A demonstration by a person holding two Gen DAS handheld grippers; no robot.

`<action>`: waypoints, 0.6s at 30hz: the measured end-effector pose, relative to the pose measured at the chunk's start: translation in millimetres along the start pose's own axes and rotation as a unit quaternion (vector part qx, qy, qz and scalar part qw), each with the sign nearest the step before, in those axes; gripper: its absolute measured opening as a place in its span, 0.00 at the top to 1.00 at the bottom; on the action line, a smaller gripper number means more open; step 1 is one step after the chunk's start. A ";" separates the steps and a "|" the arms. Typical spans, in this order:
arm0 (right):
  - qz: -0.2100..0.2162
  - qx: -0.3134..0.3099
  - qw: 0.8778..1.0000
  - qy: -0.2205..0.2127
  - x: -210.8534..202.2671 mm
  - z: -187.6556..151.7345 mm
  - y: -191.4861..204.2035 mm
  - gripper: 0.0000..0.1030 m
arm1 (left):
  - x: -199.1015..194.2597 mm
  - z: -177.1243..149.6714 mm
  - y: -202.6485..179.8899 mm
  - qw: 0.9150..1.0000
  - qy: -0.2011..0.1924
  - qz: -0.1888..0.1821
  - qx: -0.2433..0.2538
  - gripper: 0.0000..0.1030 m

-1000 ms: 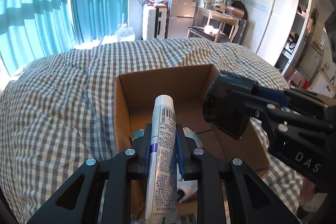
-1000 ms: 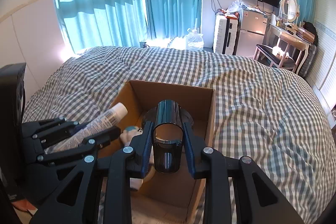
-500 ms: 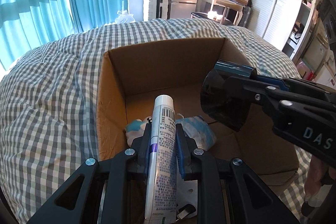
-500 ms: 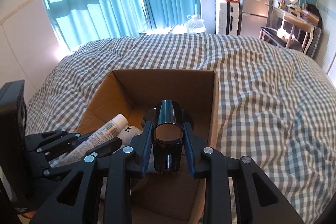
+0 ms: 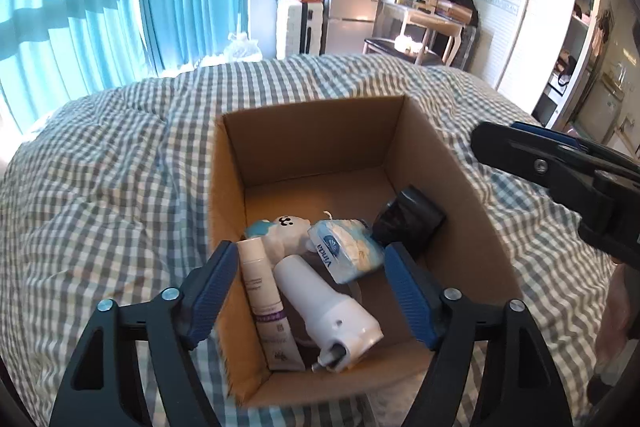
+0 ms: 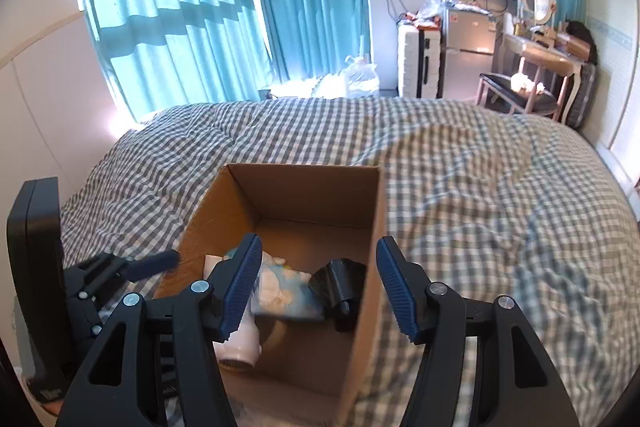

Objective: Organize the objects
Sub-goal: 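Open both tools to drop the cup and toothpaste into the box, then grasp the white earbud case with the right tool while the left tool moves toward the clear jar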

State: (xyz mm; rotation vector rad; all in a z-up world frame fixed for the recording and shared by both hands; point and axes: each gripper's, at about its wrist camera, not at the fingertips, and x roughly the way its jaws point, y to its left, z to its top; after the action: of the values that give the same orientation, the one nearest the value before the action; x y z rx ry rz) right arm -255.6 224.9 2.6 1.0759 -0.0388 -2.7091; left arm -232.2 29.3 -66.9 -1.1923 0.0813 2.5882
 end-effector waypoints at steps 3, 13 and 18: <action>-0.015 -0.007 1.000 -0.007 -25.7 -1.6 -1.4 0.42 | -20.0 -3.4 1.5 1.000 -0.009 0.007 -0.002 0.17; -0.031 -0.029 0.999 -0.021 -94.2 -32.0 22.7 0.39 | -90.1 -31.5 17.2 0.998 -0.045 0.040 -0.020 0.08; -0.030 -0.036 0.999 -0.006 -102.2 -65.9 38.0 0.39 | -101.7 -58.4 24.0 0.997 -0.044 0.059 -0.035 0.07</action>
State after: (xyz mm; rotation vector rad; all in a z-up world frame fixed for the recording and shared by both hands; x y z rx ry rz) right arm -131.1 214.0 27.4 1.0576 0.0892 -2.7464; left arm -133.4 -27.7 -30.5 -1.1272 0.0437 2.7633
